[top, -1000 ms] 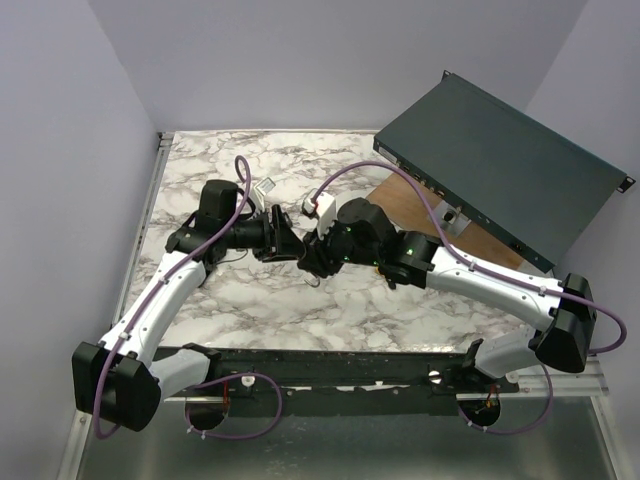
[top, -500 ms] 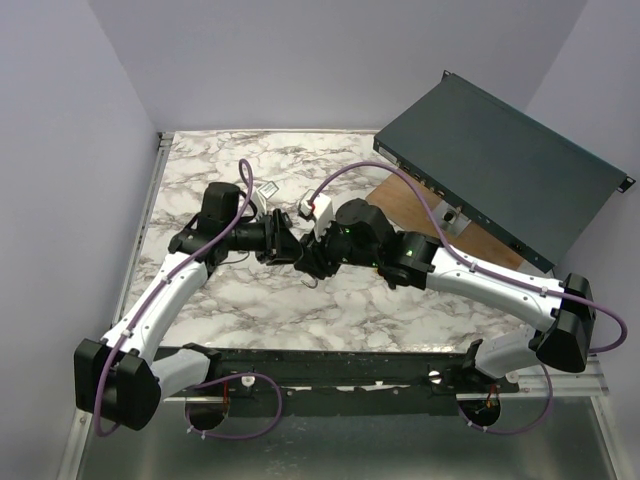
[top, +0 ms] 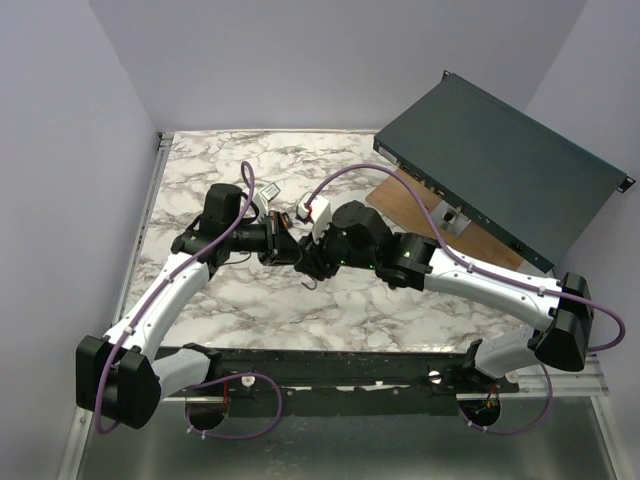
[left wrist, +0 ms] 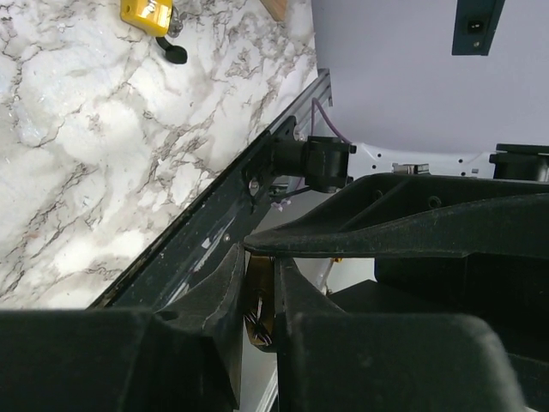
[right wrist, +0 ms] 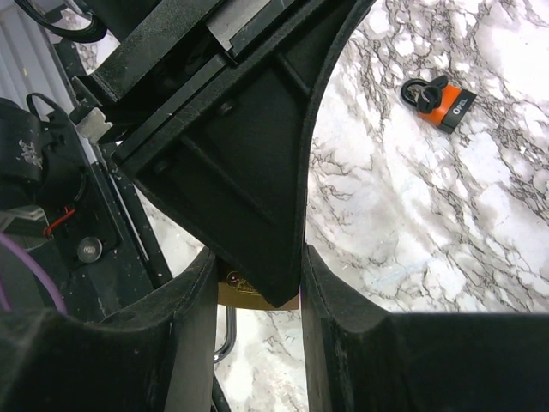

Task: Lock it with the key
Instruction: Lock the lock.

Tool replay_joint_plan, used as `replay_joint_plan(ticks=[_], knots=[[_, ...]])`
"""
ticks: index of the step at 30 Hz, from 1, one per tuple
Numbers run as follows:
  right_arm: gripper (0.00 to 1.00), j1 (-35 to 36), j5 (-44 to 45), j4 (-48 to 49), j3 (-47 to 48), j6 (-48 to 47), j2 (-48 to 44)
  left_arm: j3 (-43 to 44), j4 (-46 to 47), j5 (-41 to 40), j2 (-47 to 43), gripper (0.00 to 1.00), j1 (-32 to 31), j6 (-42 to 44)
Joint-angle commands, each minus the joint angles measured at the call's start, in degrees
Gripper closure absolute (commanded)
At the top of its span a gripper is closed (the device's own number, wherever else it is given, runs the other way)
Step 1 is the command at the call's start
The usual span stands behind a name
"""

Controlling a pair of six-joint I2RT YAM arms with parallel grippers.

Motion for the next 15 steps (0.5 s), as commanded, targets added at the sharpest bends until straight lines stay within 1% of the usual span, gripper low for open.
replay_joint_plan(ticks=[1, 3, 4, 6, 7, 9, 11, 15], knots=[[0.85, 0.70, 2.30, 0.70, 2.33, -0.96, 0.57, -1.21, 3.63, 1.65, -0.89, 1.00, -0.35, -3.71], [0.82, 0.70, 2.57, 0.78, 2.28, -0.98, 0.66, -1.17, 4.00, 0.87, -1.73, 1.00, -0.35, -4.87], [0.76, 0.72, 2.60, 0.80, 2.28, -0.93, 0.65, -1.21, 4.22, 0.52, -2.22, 1.00, -0.35, -5.59], [0.61, 0.75, 2.83, 1.18, 2.06, -0.63, 0.29, -1.17, 4.67, -0.24, -3.07, 1.00, -0.35, -7.04], [0.55, 0.73, 3.26, 1.55, 1.86, -0.41, 0.05, -1.33, 5.31, -0.38, -3.49, 1.00, -0.28, -7.78], [0.40, 0.75, 3.31, 1.63, 1.67, -0.27, -0.28, -1.82, 6.54, -0.79, -4.22, 1.00, -0.18, -9.68], [0.29, 0.70, 4.92, 1.65, 1.46, 0.30, -0.84, -2.55, 7.92, -1.30, -5.10, 1.00, 0.34, -11.35], [0.16, 0.72, 6.04, 1.57, 0.50, 0.91, -3.63, -3.33, 9.53, -1.65, -7.16, 1.00, 2.27, -13.64]])
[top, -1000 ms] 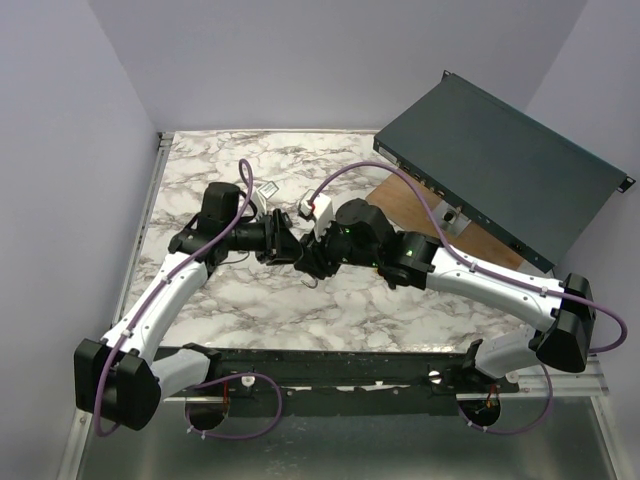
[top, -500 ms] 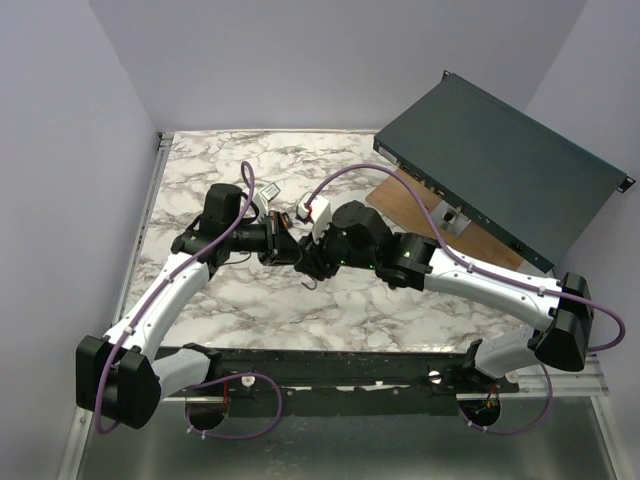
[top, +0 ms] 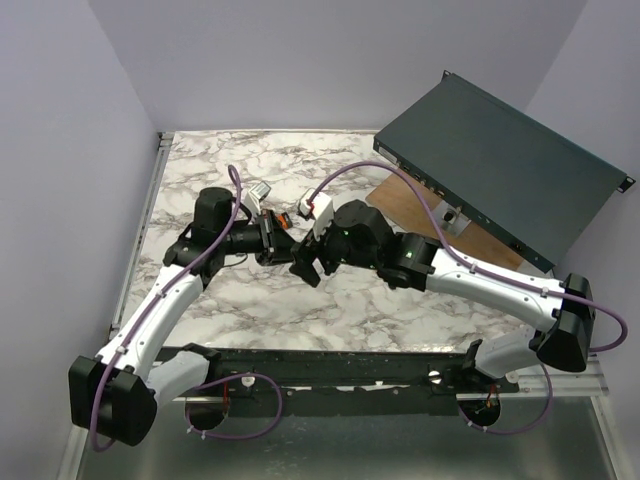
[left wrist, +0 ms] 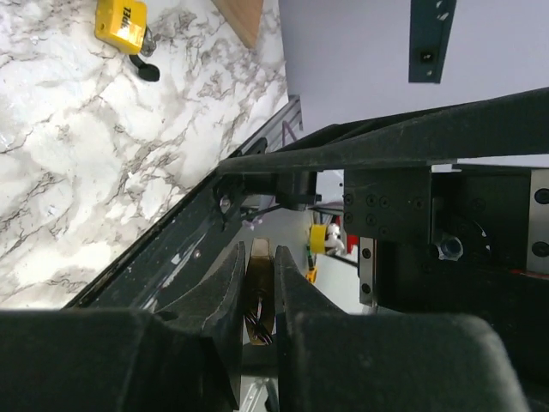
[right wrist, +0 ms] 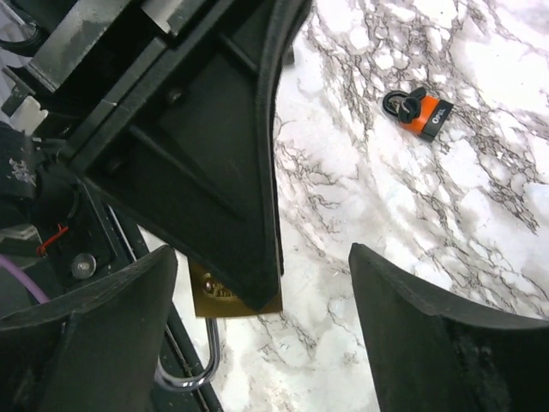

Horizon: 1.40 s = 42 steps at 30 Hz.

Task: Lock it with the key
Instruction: Lock the lock.

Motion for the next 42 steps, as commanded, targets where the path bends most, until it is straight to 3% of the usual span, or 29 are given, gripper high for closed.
replay_joint_plan(ticks=[1, 9, 13, 15, 30, 36, 42], knots=[[0.14, 0.33, 3.03, 0.93, -0.26, 0.63, -4.32, -0.79, 4.01, -0.93, -3.37, 1.00, 2.46, -4.53], [0.09, 0.35, -4.12, 0.11, 0.31, 1.33, -12.92, 2.00, 2.96, -1.94, -7.00, 1.00, 7.71, -8.84], [0.19, 0.45, -6.86, -0.97, 1.84, 0.72, -12.39, 3.61, 4.91, -2.87, -8.27, 1.00, 8.39, -14.63], [0.29, 0.70, -6.93, -1.39, 2.83, 0.13, -11.27, 4.45, 5.60, -3.26, -8.60, 1.00, 8.48, -17.07], [0.50, 7.63, 10.67, -0.87, 4.07, -4.03, -7.24, 7.31, 4.83, -4.62, -10.28, 1.00, 8.82, -21.08], [0.65, 7.71, 13.86, 1.39, 4.51, -4.01, -7.63, 7.13, 4.31, -3.79, -10.93, 1.00, 8.83, -20.56], [0.69, 7.72, 15.95, 3.43, 4.44, -4.02, -8.36, 6.98, 4.31, -3.09, -11.61, 1.00, 8.88, -19.78]])
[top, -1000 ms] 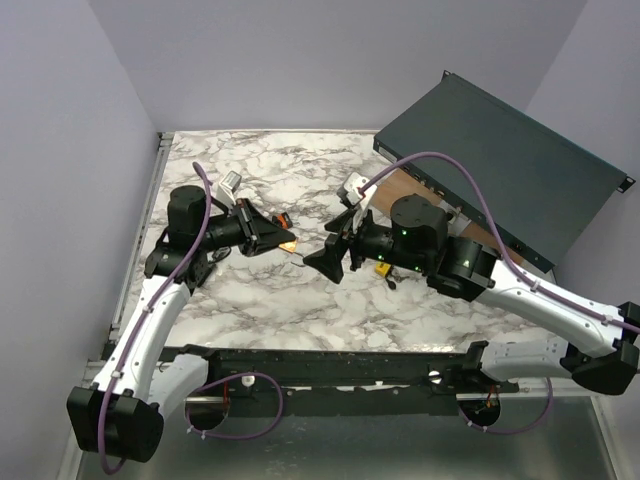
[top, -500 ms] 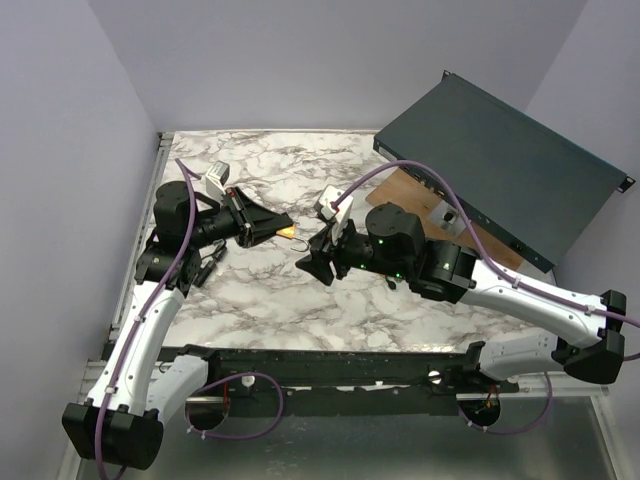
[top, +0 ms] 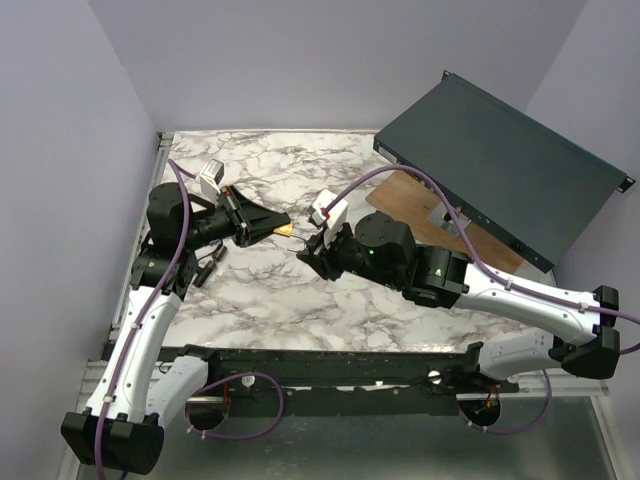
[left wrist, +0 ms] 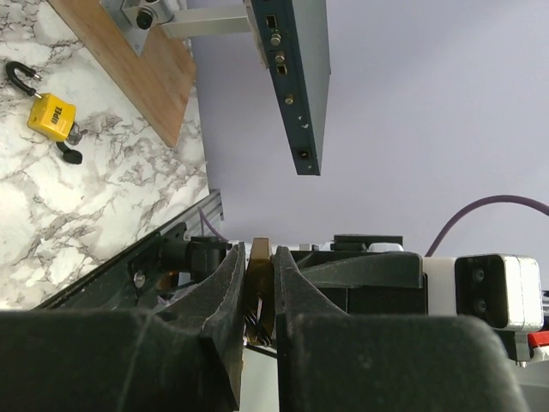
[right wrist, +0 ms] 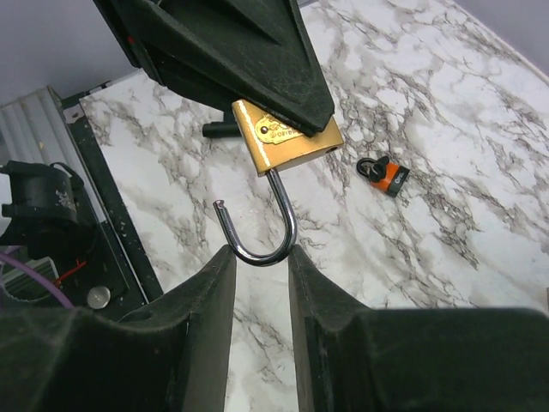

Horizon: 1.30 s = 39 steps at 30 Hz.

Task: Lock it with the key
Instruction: Lock the lock.

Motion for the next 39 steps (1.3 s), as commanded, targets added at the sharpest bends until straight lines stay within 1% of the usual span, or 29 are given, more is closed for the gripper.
replay_joint_plan(ticks=[1, 5, 7, 14, 17, 19, 22, 23, 25, 27, 29, 32, 35, 38, 39], knots=[[0.69, 0.14, 4.84, 3.58, 1.83, -0.78, -0.58, 1.50, 0.54, 0.71, -1.54, 1.00, 0.16, 0.53], [0.70, 0.13, 8.48, 4.64, 1.79, -0.09, 0.51, 1.42, 0.97, 1.40, -2.16, 1.00, 0.16, 0.82], [0.66, 0.06, 9.91, 5.08, 2.32, 0.72, 1.09, 1.11, 1.11, 1.81, -2.61, 1.00, 0.15, 0.95], [0.62, 0.07, 14.65, 1.06, 6.92, 3.02, 5.68, -0.50, 1.41, 2.64, -4.48, 1.00, 0.07, 1.42], [0.58, 0.05, 16.27, -0.15, 8.14, 4.38, 6.61, -1.17, 1.22, 2.54, -5.39, 1.00, 0.07, 1.78], [0.57, 0.05, 17.99, -1.06, 9.09, 5.19, 7.40, -1.75, 1.31, 2.38, -5.85, 1.00, 0.07, 1.87], [0.51, 0.05, 22.06, -2.29, 10.04, 6.66, 8.11, -2.90, 1.19, 1.87, -6.67, 1.00, 0.07, 1.88], [0.48, 0.05, 21.26, -2.90, 10.39, 7.12, 8.10, -3.06, 0.91, 1.21, -6.94, 1.00, 0.11, 2.32], [0.44, 0.05, 16.08, -4.56, 11.21, 8.04, 7.82, -2.84, 0.82, -0.17, -6.79, 1.00, 0.16, 4.34], [0.38, 0.05, 9.77, -6.75, 12.01, 9.54, 7.56, -2.84, 3.11, -1.67, -6.24, 1.00, 0.29, 6.20], [0.36, 0.05, 4.83, -10.84, 14.45, 10.85, 8.29, -3.32, 7.09, -3.02, -6.05, 1.00, 0.50, 7.23], [0.33, 0.11, 2.22, -17.32, 18.41, 14.27, 9.06, -3.69, 12.79, -5.43, -5.61, 1.00, 0.62, 8.33], [0.27, 0.06, 0.99, -23.28, 21.83, 19.37, 9.41, -4.92, 20.29, -6.46, -4.85, 1.00, 0.81, 7.76], [0.24, -0.55, 0.67, -29.30, 26.36, 26.99, 10.78, -5.86, 27.75, -5.65, -3.48, 1.00, 0.95, 7.07], [0.24, -1.82, -0.27, -31.20, 28.05, 29.82, 11.39, -6.29, 29.54, -5.49, -3.21, 1.00, 0.95, 7.28]])
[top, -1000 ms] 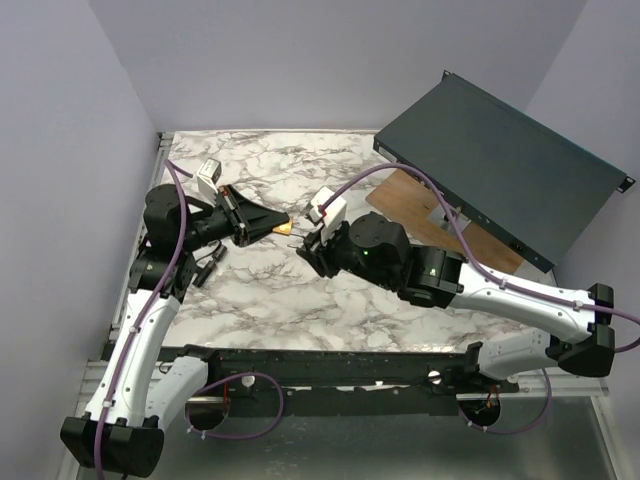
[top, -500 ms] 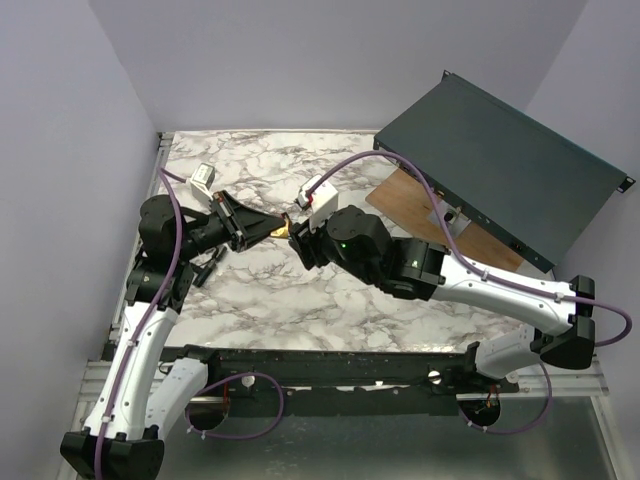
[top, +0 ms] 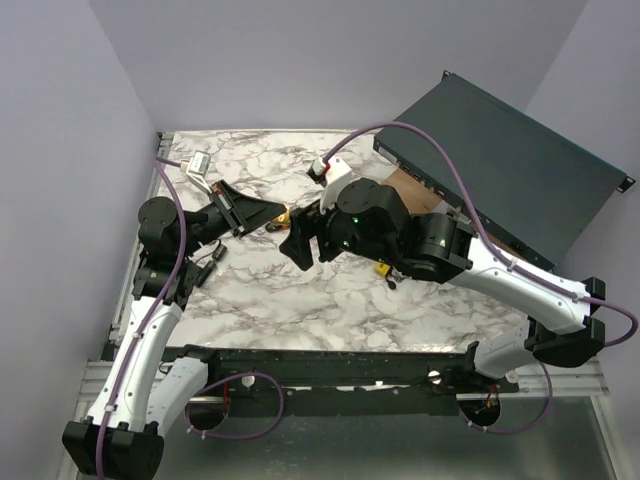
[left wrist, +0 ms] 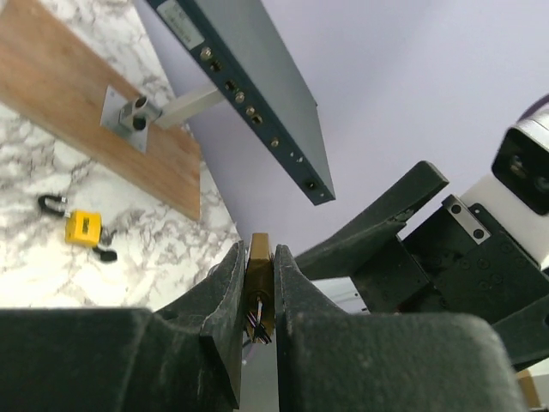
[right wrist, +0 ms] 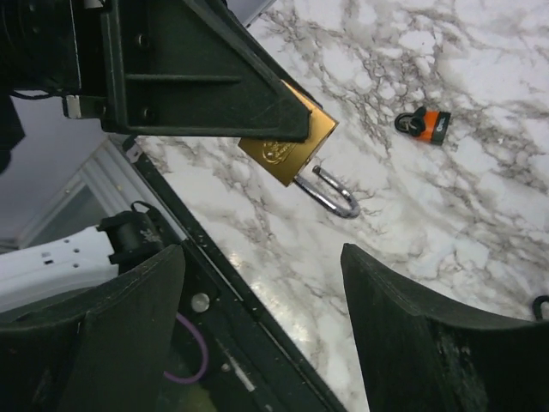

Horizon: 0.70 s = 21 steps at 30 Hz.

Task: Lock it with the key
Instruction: Lock the lock.

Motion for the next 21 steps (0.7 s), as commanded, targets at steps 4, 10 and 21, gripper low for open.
replay_joint_plan(ticks=[4, 10, 21], knots=[[0.24, -12.30, -17.07, -12.36, 7.63, 22.08, 2.39, -3.41, 21.33, 0.07, 2.10, 1.00, 0.68, 0.58], [0.29, -28.77, -39.81, 1.65, -1.15, 39.93, 0.94, -6.89, 31.12, 0.78, 2.28, 1.00, 0.91, -0.53], [0.38, -30.52, -48.91, 33.30, -19.49, 72.10, -1.40, -8.87, 40.53, -0.21, 4.91, 1.00, 0.88, 4.46]])
